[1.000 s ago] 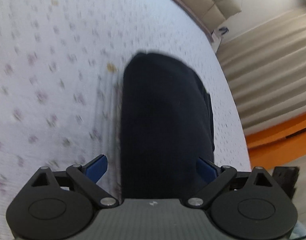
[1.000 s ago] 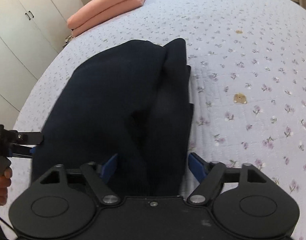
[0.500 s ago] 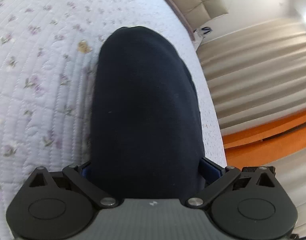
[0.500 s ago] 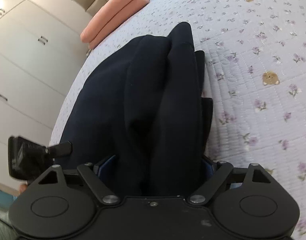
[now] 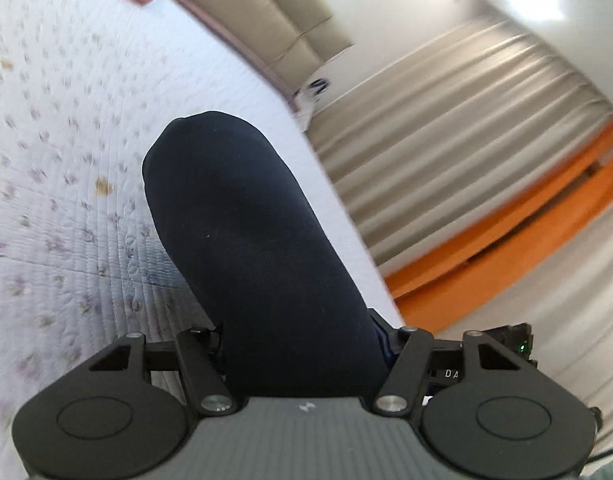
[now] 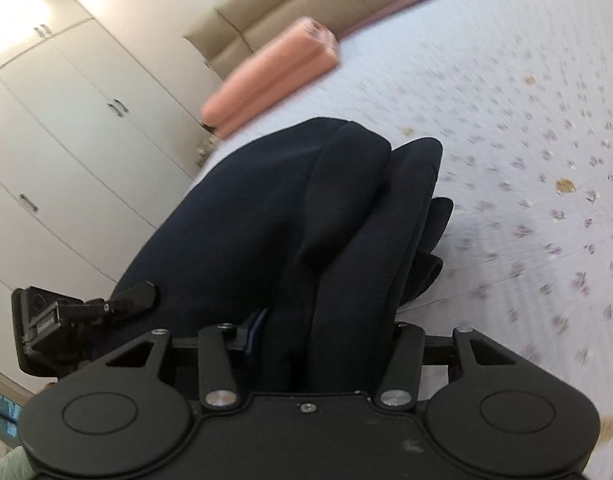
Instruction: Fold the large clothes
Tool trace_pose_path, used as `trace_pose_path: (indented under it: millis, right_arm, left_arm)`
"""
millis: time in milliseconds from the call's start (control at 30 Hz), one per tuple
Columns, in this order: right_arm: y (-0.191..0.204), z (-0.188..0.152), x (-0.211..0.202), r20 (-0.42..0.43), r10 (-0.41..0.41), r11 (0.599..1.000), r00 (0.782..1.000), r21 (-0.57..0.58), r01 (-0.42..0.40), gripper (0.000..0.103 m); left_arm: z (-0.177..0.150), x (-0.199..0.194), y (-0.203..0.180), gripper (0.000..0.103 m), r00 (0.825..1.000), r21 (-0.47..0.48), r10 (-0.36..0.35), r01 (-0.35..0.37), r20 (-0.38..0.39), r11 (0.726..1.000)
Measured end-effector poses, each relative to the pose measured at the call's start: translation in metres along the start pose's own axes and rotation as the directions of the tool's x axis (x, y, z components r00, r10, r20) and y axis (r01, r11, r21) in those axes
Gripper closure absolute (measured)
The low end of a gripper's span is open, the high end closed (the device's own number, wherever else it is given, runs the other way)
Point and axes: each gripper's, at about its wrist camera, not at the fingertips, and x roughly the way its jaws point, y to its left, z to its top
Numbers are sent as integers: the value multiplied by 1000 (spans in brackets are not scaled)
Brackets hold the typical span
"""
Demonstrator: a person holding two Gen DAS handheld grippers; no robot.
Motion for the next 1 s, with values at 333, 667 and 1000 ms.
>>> trace_pose_path:
  millis: [333,667,1000]
  right_arm:
    - [97,-102,-35,-30,10,998,999,-69,-12,43]
    - [41,-180,-29,-53,-32,999,998,-1,32,44]
    - [127,-206,-78,100,-121,974,988,-179,137,40]
  left_arm:
    - [-76,-144,-28,39,999,-58,18,-15,41,998]
    - [-184,-170,46,23,986,-213,167,-167,-18,963]
    - [-221,-244,-48,28,892,-72,411,-404,189,912]
